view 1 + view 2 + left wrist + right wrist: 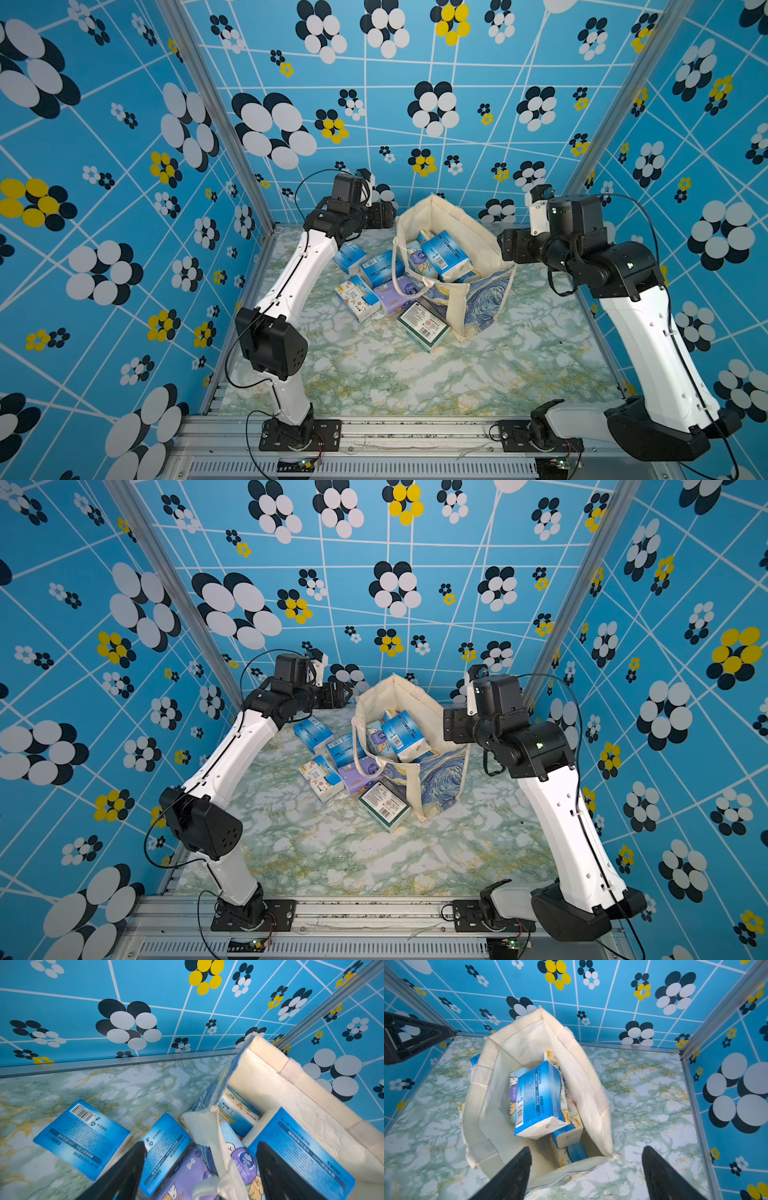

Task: Put tissues into the canvas bag
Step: Adjust the canvas bag at the center of the board.

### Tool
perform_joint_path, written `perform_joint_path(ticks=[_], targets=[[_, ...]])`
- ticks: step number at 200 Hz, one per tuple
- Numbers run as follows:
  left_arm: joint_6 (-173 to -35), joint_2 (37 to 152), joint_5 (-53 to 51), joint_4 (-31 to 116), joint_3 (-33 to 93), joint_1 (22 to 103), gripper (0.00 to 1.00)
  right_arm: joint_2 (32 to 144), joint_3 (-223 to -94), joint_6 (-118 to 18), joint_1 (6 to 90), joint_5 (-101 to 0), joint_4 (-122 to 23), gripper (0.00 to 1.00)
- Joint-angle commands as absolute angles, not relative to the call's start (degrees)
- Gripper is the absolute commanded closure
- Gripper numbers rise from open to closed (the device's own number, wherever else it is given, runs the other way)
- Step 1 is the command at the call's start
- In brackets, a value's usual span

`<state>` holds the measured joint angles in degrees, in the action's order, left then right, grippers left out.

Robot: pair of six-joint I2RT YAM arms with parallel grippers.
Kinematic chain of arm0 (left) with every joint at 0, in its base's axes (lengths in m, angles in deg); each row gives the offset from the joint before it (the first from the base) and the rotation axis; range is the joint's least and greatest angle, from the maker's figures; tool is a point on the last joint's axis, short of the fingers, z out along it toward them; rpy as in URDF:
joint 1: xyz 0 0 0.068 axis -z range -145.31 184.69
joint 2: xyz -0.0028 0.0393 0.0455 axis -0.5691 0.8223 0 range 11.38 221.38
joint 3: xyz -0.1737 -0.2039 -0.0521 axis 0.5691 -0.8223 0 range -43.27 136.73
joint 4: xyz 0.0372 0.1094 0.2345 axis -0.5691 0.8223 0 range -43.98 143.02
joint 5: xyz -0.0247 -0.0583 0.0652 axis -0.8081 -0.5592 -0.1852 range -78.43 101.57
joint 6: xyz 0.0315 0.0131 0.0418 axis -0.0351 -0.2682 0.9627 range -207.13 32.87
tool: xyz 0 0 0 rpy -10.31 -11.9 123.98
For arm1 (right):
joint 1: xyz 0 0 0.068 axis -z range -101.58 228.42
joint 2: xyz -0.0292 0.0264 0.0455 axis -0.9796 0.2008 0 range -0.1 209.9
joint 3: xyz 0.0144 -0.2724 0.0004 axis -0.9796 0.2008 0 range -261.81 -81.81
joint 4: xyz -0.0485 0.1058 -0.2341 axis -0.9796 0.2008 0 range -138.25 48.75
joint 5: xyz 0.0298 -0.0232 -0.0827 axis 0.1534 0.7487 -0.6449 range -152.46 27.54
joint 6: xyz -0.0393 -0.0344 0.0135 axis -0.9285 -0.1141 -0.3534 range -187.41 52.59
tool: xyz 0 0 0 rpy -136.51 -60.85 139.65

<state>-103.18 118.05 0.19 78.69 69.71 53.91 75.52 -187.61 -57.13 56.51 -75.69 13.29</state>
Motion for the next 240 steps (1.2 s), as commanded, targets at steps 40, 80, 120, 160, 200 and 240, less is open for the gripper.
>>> perform_joint_path(ticks=[40,80,120,160,200,240], targets=[[-98.3,128.3,-1.2,76.6,79.0,56.4,0.21,73.9,-178.5,-51.2,61.4,-69.7,11.7,0.21],[-97.7,131.1,-1.8,77.6,82.1,56.7,0.25,76.3,-177.1,-50.0,62.2,-68.4,9.8,0.24],[-96.9,133.4,-2.8,79.3,84.5,57.1,0.27,76.9,-175.3,-49.1,63.3,-68.4,9.6,0.28],[-95.4,135.9,-2.4,81.7,87.6,57.5,0.30,77.5,-174.6,-48.8,63.7,-68.5,9.8,0.29],[-93.1,138.1,-0.5,85.0,90.8,58.2,0.67,78.2,-171.7,-48.2,63.9,-68.5,8.8,0.32],[-92.8,137.7,-0.2,86.7,90.7,58.3,1.00,79.1,-171.0,-47.4,63.9,-67.3,8.4,0.51]])
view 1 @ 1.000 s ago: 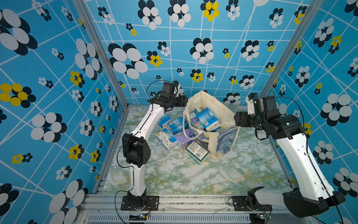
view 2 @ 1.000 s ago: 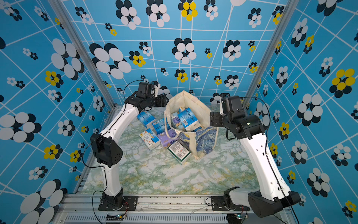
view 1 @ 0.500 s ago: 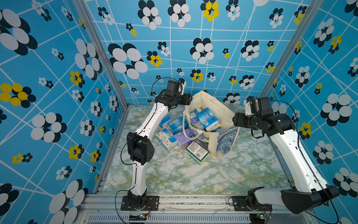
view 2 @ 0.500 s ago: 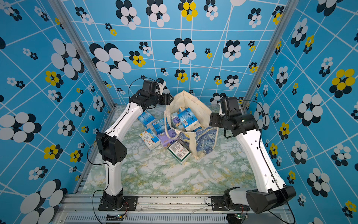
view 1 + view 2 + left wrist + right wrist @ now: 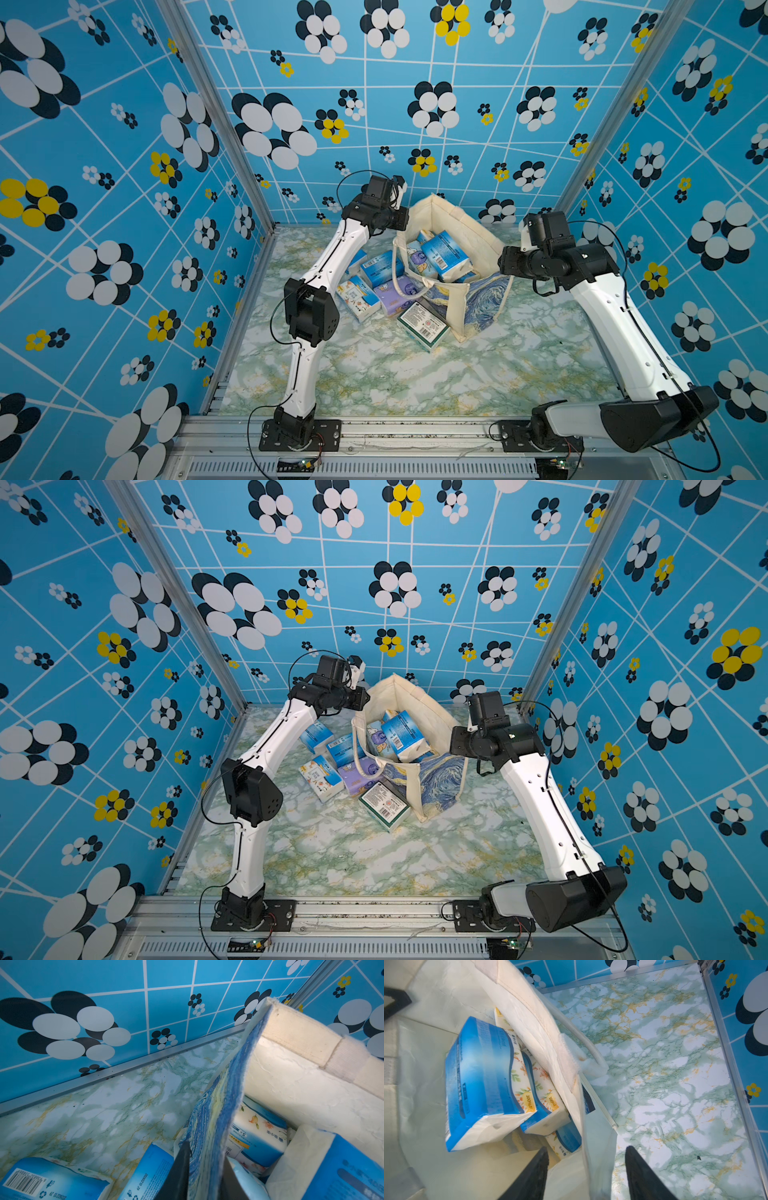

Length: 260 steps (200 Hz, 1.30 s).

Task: Put tissues into the canvas bag
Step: Adjust the canvas bag at the center of the board.

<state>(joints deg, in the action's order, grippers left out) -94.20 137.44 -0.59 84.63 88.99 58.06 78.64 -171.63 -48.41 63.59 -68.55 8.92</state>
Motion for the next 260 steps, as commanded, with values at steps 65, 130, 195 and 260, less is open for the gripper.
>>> perform_joint_path(ticks=[65,130,195,260], targets=[[-93.8,132.8,0.3,90.3,87.8,59.8,1.00,81.6,-174.8,-49.0,64.9,-71.0,8.1,0.95],[-97.4,122.3,-0.5,90.7,76.1,61.3,1.00,88.6,-184.6,-53.9,69.2,-73.3,6.6,1.00],[-103.5,118.8,-5.0,89.8,69.1,62.8,1.00,95.3,-191.4,-56.5,71.2,-71.9,6.5,1.00],[-105.9,119.5,-2.7,87.1,70.3,62.6,0.91,98.6,-192.8,-58.4,73.7,-70.6,6.6,0.98]])
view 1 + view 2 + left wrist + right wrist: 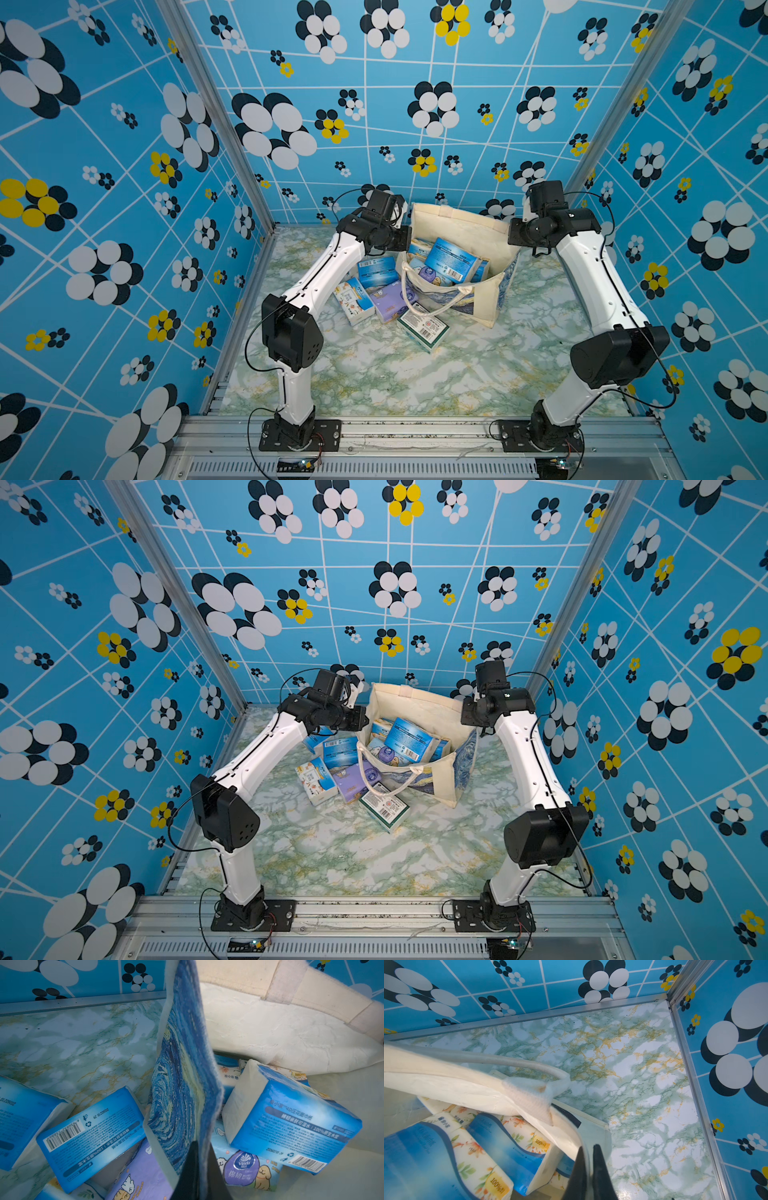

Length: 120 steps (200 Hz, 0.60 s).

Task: Put tissues into the canvas bag
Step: Adjust the canvas bag at the center of the board.

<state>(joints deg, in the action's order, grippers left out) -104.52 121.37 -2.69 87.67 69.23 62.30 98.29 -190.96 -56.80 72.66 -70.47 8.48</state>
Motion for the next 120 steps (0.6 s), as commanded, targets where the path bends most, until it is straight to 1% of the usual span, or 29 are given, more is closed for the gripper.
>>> perform_joint_path(ticks=[1,21,26,30,32,38,50,57,69,73,78,82,98,107,120], targets=[[-105.9,119.5,-2.7,87.0,70.4,62.6,0.91,98.5,-192.7,-58.5,73.7,-70.7,6.5,0.98],[-106.1,119.0,-2.0,87.2,70.6,62.0,0.90,97.6,-192.5,-59.4,73.9,-70.3,6.3,0.81],[-106.1,118.7,-1.6,87.2,70.5,62.0,0.89,97.2,-192.5,-59.8,74.0,-70.2,6.3,0.76],[-106.1,118.5,-1.3,87.2,70.4,61.9,0.86,97.0,-192.5,-60.0,74.0,-70.2,6.2,0.73],[-106.0,118.3,-1.1,87.3,70.3,61.9,0.84,96.8,-192.6,-60.1,74.1,-70.2,6.2,0.69],[-106.1,117.9,-0.6,87.2,70.1,61.8,0.79,96.4,-192.8,-60.4,74.1,-70.2,6.2,0.64],[-106.2,117.6,0.0,86.5,69.4,61.4,0.74,95.7,-193.3,-60.9,74.0,-69.8,6.4,0.55],[-106.2,116.0,0.1,85.8,68.7,61.2,0.69,95.2,-193.6,-61.1,74.1,-69.5,6.5,0.49],[-106.5,114.5,0.6,84.7,67.6,60.8,0.59,94.3,-193.7,-61.5,74.1,-69.0,6.3,0.43],[-106.5,114.0,0.7,84.2,67.3,60.7,0.58,94.1,-193.9,-61.7,74.1,-68.8,6.3,0.40],[-106.6,113.4,0.9,83.8,66.9,60.6,0.49,93.8,-194.0,-61.8,74.1,-68.5,6.2,0.39],[-106.6,112.8,1.1,83.5,66.6,60.4,0.46,93.5,-194.1,-62.1,74.1,-68.3,6.1,0.38],[-106.3,110.7,1.9,83.4,66.4,59.8,0.43,92.4,-195.0,-62.9,74.0,-67.1,6.2,0.34],[-105.9,109.1,2.9,84.2,66.4,59.4,0.42,91.6,-195.3,-63.6,74.0,-65.4,6.0,0.30],[-105.0,106.4,4.3,85.6,65.9,59.0,0.41,89.9,-195.4,-64.0,74.1,-62.6,5.4,0.27]])
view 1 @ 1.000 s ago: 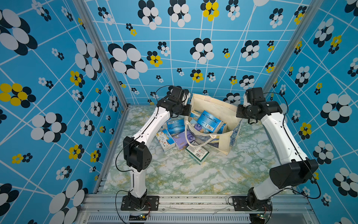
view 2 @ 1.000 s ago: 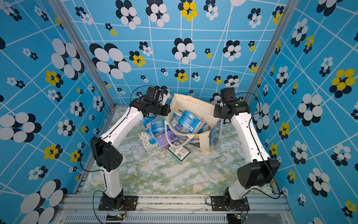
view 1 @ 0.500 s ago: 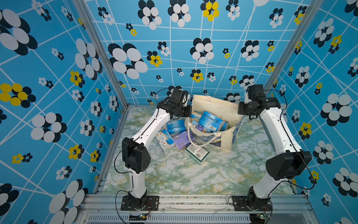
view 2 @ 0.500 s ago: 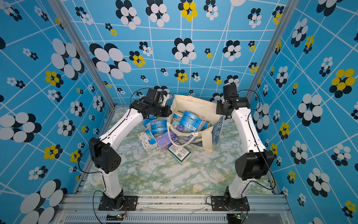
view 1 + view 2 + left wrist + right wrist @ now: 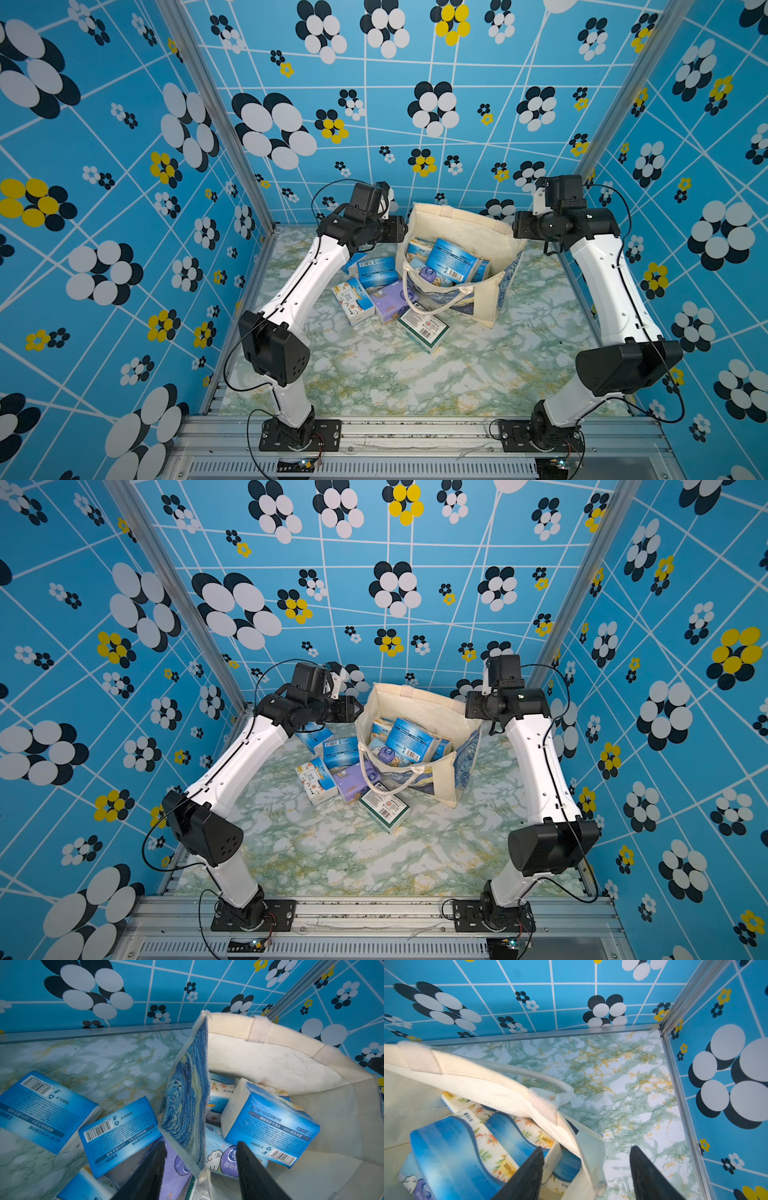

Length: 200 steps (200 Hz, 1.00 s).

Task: Put tissues into the canvas bag
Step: Adjust the canvas bag at the center of the board, then move the pack of facial tissues to the center of the board.

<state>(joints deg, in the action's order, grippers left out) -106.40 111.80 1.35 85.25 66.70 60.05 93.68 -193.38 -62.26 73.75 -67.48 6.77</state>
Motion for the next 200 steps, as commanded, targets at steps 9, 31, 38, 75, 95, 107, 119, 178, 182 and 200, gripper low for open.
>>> perform_joint_path(ticks=[9,31,38,75,95,107,119,178,182,200], targets=[[-104.4,104.1,5.8,87.2,64.8,58.6,0.39,88.6,-195.0,-64.2,73.9,-59.7,5.0,0.25],[-105.3,96.9,8.1,90.0,58.5,56.9,0.37,84.6,-192.9,-65.4,70.2,-56.7,3.9,0.23],[-106.1,94.4,8.4,90.7,55.7,56.2,0.36,83.6,-192.2,-66.1,68.1,-57.7,3.6,0.23],[-111.1,83.3,8.9,94.3,43.4,53.4,0.29,83.0,-193.3,-68.7,58.3,-60.2,8.3,0.21],[-112.7,79.8,9.0,93.4,39.0,52.1,0.26,82.5,-191.8,-69.1,52.5,-60.9,8.7,0.20],[-113.4,79.1,7.5,91.9,37.5,51.1,0.23,82.0,-190.0,-68.5,49.4,-59.4,7.6,0.20],[-113.7,79.5,5.4,90.4,37.1,50.1,0.22,81.8,-188.7,-68.4,46.5,-57.7,7.4,0.20],[-106.7,97.7,5.6,88.2,52.2,43.1,0.30,81.1,-179.9,-59.9,36.5,-50.2,-0.9,0.19],[-106.3,99.7,6.3,88.1,54.4,43.1,0.31,81.6,-180.3,-59.6,35.8,-50.4,-0.9,0.19],[-105.5,108.5,7.7,88.8,62.2,42.9,0.32,84.0,-182.7,-59.3,34.2,-51.4,0.3,0.19]])
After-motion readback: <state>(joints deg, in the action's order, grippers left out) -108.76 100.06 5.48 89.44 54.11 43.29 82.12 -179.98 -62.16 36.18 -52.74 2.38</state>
